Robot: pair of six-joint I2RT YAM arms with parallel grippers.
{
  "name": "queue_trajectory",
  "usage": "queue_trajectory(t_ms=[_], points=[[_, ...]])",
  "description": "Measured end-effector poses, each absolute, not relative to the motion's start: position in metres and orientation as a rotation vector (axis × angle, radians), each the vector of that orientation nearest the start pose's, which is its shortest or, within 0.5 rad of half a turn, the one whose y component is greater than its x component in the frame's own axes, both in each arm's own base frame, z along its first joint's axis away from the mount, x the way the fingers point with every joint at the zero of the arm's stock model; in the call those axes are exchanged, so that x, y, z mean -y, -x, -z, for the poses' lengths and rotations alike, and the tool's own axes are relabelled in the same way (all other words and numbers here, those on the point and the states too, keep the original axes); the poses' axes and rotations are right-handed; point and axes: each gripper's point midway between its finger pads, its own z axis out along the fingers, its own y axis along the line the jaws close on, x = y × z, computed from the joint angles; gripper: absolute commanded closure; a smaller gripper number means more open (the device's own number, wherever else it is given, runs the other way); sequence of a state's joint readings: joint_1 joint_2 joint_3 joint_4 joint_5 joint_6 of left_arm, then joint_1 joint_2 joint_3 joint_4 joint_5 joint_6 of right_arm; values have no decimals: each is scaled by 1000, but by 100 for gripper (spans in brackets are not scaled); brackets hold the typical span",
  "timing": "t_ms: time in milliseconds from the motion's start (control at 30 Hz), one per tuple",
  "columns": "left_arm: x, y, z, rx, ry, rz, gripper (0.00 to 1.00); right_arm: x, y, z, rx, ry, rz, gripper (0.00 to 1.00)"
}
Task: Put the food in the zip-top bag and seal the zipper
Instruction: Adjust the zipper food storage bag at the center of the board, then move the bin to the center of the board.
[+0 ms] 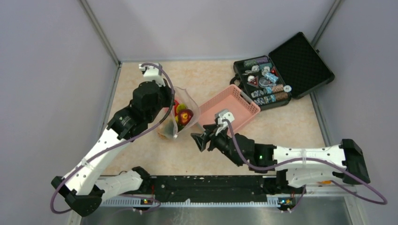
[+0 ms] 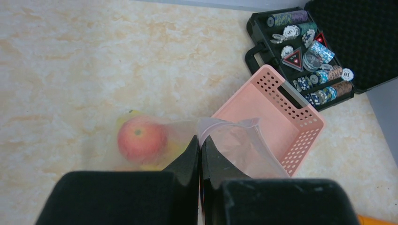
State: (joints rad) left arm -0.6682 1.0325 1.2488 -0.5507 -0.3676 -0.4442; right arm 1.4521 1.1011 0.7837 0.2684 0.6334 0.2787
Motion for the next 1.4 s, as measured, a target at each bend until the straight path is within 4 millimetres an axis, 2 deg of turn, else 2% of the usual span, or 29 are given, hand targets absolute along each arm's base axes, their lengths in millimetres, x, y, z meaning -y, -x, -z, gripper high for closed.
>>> queue_trajectory(t_ms=[67, 167, 267, 367, 433, 467, 567, 633, 733, 867, 933, 1033, 1167, 1267, 1333, 1400], points=[[162, -285, -339, -1892, 51, 398, 100, -352, -151, -274, -1646, 386, -819, 38], [152, -279, -341, -1886, 66, 373, 100, -335, -174, -259, -1736, 247, -788, 29], [140, -270, -346, -1874, 76, 359, 100, -301, -204, -238, -1835, 72, -737, 25], [131, -261, -353, -1854, 85, 361, 100, -245, -234, -200, -1920, -143, -678, 24], [126, -255, -357, -1841, 86, 365, 100, -214, -241, -169, -1977, -245, -635, 22], [124, -253, -359, -1838, 86, 365, 100, -200, -239, -147, -2024, -293, -618, 20], [121, -249, -359, -1838, 79, 362, 100, -188, -231, -110, -2118, -343, -629, 18], [121, -248, -357, -1846, 72, 361, 100, -186, -228, -90, -2181, -373, -656, 17], [122, -246, -354, -1860, 59, 362, 100, -192, -236, -74, -2238, -392, -681, 16], [121, -241, -351, -1877, 46, 366, 100, -226, -255, -70, -2299, -353, -752, 16], [119, -238, -352, -1875, 47, 373, 100, -254, -278, -79, -2302, -332, -808, 15], [116, -231, -356, -1862, 51, 396, 100, -294, -324, -103, -2233, -314, -885, 15], [117, -224, -360, -1849, 54, 441, 100, -329, -373, -135, -2135, -244, -966, 15], [122, -222, -355, -1858, 47, 475, 100, -336, -391, -152, -2062, -163, -1000, 15], [126, -223, -351, -1867, 47, 491, 100, -329, -387, -157, -2013, -127, -995, 16], [129, -225, -346, -1878, 48, 498, 100, -311, -369, -154, -1980, -103, -959, 17]])
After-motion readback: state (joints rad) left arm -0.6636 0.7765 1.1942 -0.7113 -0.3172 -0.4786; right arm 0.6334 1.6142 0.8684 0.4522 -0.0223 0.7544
